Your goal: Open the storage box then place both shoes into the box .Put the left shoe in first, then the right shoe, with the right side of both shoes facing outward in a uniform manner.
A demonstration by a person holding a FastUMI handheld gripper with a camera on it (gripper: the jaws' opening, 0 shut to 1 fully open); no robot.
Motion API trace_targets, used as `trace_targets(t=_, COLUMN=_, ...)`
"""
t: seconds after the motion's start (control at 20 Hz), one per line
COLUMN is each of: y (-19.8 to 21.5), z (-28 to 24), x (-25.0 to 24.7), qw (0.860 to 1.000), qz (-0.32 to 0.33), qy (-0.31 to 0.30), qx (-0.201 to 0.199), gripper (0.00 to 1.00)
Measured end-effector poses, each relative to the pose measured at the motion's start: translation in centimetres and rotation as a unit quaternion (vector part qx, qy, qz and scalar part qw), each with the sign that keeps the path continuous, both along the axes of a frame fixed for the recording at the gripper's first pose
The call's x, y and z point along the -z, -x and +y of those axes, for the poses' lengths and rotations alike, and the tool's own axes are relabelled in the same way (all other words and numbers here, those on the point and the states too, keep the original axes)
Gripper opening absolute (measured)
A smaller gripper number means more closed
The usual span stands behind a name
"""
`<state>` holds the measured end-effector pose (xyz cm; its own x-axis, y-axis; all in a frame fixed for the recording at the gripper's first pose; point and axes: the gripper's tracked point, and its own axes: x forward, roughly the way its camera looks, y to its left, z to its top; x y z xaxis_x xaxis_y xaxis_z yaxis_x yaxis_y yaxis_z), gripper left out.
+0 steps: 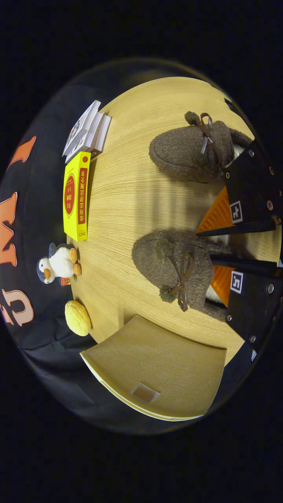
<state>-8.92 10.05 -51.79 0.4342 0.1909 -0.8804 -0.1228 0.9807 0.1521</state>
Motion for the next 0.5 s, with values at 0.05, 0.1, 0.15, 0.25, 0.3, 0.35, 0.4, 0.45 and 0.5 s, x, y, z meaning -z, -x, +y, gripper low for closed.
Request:
trace_targets(t=0.05, y=-0.2, z=-0.1, x=0.1, qw=1.0, qz=-0.002, qy=0.003, qx=0.005, gripper=0.23)
trace_targets(t=0.1, y=-0.4, z=-0.2, x=0.1, qw=1.0, qz=-0.008, qy=0.008, qx=0.012, gripper=0.18)
trace_targets(t=0.15, y=-0.6, z=-0.4, x=0.1, qw=1.0, qz=-0.01, qy=0.014, qx=0.019, gripper=0.1)
trace_targets(t=0.25, y=-0.3, z=-0.3, x=0.0, qw=0.999, qz=0.001, qy=0.009, qx=0.031, gripper=0.04)
trace_targets(t=0.3, y=-0.1, z=-0.2, x=-0.3, qw=0.999, qz=0.008, qy=0.002, qx=0.04, gripper=0.03)
trace_targets(t=0.35, y=0.0, z=-0.3, x=-0.7, qw=0.999, qz=0.013, qy=0.002, qx=0.049, gripper=0.03)
trace_targets(t=0.4, y=0.0, z=-0.6, x=-1.2, qw=0.998, qz=0.015, qy=0.007, qx=0.055, gripper=0.03)
trace_targets(t=0.45, y=0.1, z=-0.8, x=-1.8, qw=0.998, qz=0.017, qy=0.013, qx=0.062, gripper=0.03)
trace_targets(t=0.5, y=0.1, z=-0.7, x=-2.6, qw=0.998, qz=0.017, qy=0.012, qx=0.067, gripper=0.03)
